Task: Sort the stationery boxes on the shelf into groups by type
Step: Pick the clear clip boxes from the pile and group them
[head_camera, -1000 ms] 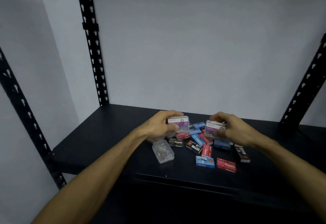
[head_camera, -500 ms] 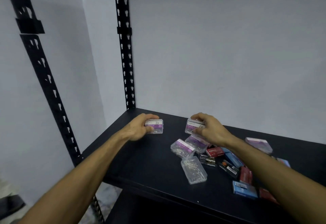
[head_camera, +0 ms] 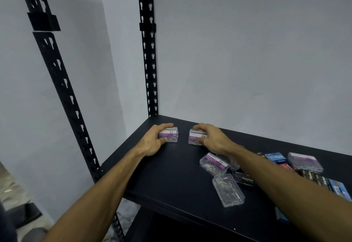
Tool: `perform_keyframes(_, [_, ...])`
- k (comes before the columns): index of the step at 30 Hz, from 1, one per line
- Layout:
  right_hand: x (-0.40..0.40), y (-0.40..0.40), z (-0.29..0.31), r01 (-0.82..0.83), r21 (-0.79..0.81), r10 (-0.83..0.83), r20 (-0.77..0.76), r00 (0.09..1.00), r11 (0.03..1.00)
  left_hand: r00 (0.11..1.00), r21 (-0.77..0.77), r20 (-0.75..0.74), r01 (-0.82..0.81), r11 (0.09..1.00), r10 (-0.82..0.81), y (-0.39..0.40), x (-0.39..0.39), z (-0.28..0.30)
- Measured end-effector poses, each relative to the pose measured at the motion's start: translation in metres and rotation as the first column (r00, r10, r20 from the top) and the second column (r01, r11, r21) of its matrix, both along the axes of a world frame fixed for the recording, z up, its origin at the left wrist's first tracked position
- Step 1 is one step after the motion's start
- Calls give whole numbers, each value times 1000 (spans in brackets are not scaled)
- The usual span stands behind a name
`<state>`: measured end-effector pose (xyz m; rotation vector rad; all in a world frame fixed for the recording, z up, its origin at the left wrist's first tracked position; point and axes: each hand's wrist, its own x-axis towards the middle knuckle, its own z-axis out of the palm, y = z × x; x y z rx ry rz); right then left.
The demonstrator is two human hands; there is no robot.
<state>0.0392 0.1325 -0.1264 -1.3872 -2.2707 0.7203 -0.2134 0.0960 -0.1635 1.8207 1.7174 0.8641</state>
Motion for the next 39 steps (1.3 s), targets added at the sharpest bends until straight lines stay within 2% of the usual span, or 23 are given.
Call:
perform_keyframes(6, [-13,4,-6,-22,30,22,-13,1000,999,997,34,62,-44,998,41,2,0,-3])
perform_keyframes(25, [-7,2,-10,2,11,-2,-42,999,1000,992,58,93,-95,994,89,1,3,-3])
perform_keyframes(30, [13,-8,-4,39,24,-37,-52,998,999,977,116,92,-203,972,193,-4,7,-5])
perform_keyframes(34, [37,-21,6,74,67,-69,-76,995,995,958,190,148,-271,944,245,-13,9,-6])
perform_keyframes(39, [74,-43,23,134,107,-120,-130,984,985,922,287,171,-383,878,347,-39,21,1])
